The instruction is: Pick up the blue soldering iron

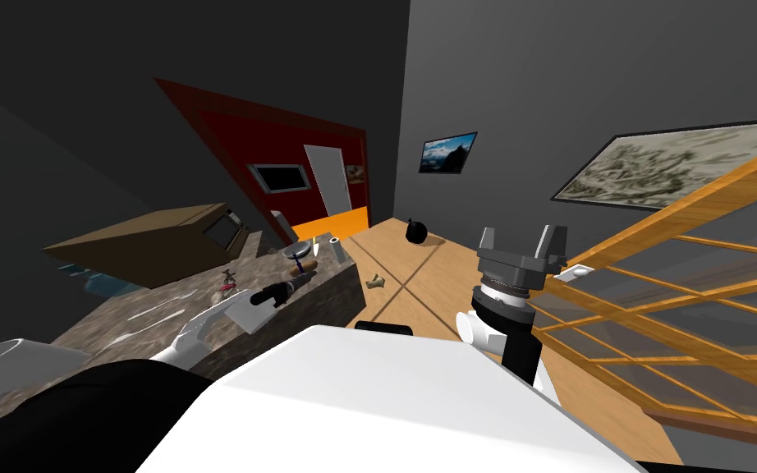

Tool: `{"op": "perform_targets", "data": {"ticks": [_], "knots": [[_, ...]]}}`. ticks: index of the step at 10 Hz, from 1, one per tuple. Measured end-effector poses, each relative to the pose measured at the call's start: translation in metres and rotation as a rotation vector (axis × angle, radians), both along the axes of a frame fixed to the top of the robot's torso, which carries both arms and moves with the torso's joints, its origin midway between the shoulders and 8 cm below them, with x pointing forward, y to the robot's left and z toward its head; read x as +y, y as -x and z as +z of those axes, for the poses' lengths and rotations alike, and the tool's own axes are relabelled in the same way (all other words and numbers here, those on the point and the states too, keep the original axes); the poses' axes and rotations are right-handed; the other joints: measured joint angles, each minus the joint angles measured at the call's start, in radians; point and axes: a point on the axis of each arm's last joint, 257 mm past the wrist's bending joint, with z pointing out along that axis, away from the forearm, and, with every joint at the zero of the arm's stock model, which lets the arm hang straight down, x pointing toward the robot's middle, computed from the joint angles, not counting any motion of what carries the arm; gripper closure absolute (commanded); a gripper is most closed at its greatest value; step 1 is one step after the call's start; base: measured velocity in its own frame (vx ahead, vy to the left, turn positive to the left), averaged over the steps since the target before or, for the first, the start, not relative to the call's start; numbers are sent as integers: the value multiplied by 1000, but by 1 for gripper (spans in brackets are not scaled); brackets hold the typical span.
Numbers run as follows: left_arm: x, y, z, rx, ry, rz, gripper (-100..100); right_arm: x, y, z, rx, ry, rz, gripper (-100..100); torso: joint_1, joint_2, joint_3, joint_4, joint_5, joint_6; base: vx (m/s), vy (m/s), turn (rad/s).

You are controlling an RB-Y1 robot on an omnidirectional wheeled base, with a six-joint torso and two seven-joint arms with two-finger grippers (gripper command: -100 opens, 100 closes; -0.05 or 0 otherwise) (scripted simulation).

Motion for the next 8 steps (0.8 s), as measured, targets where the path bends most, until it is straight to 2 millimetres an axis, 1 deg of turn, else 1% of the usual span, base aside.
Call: {"op": "perform_targets", "data": {"ticks": [3, 5, 6, 7, 8], "knots": [[24, 8, 2, 52, -74, 8, -100, 0, 0, 0, 0, 0, 0, 0, 1, 1, 1, 0, 0, 0, 41, -20, -20], [40, 15, 2, 86, -118, 18, -100, 0, 0, 0, 0, 0, 0, 0, 2, 3, 2, 1, 1, 0, 13, 0, 12], [42, 15, 2, 89, -121, 20, 0, 0, 0, 0, 0, 0, 0, 0, 2, 4, 2, 1, 1, 0, 0, 0, 0], [41, 15, 2, 88, -121, 19, -100, 0, 0, 0, 0, 0, 0, 0, 2, 4, 2, 1, 1, 0, 21, 6, -93], [44, 17, -2, 90, -121, 27, -100, 0, 0, 0, 0, 0, 0, 0, 3, 3, 2, 1, 1, 0, 39, 8, -72]]}}
